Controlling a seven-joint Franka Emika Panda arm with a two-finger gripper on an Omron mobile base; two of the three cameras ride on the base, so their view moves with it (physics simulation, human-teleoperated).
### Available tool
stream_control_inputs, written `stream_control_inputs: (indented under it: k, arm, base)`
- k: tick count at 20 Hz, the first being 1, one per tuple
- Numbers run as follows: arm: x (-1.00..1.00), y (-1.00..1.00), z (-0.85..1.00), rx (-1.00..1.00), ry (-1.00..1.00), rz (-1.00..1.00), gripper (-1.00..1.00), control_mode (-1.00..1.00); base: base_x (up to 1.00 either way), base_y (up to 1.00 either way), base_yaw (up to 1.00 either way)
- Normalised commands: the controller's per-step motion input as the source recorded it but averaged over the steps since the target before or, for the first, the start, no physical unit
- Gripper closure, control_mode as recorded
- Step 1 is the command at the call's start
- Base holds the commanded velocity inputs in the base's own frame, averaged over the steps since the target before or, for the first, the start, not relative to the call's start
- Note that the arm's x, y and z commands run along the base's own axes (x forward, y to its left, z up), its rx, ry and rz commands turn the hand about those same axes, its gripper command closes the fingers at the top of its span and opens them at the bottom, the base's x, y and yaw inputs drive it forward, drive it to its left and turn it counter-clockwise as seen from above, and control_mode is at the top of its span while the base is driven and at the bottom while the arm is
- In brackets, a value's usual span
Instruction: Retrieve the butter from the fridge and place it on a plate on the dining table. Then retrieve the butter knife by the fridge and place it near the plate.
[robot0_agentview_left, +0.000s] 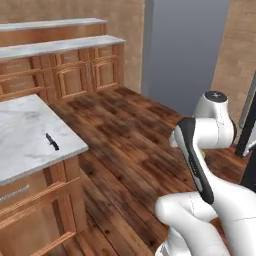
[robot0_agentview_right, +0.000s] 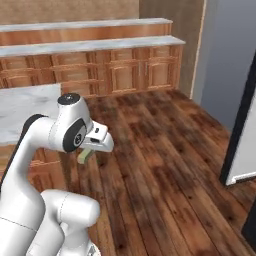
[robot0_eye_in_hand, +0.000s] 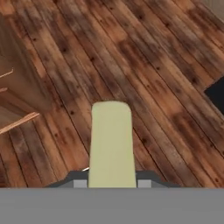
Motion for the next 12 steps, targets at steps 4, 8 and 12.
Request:
stream_control_inputs:
  k: [4, 8, 12]
  arm:
    - [0.00, 0.00, 0.00, 0.00, 0.00, 0.00, 1.00, 1.00]
    - [0.00, 0.00, 0.00, 0.00, 0.00, 0.00, 1.00, 1.00]
    - [0.00, 0.00, 0.00, 0.00, 0.00, 0.00, 1.00, 1.00]
  base:
    - [-0.01, 0.14, 0.69]
    - [0.00, 0.24, 0.68]
    - [0.00, 0.54, 0.55]
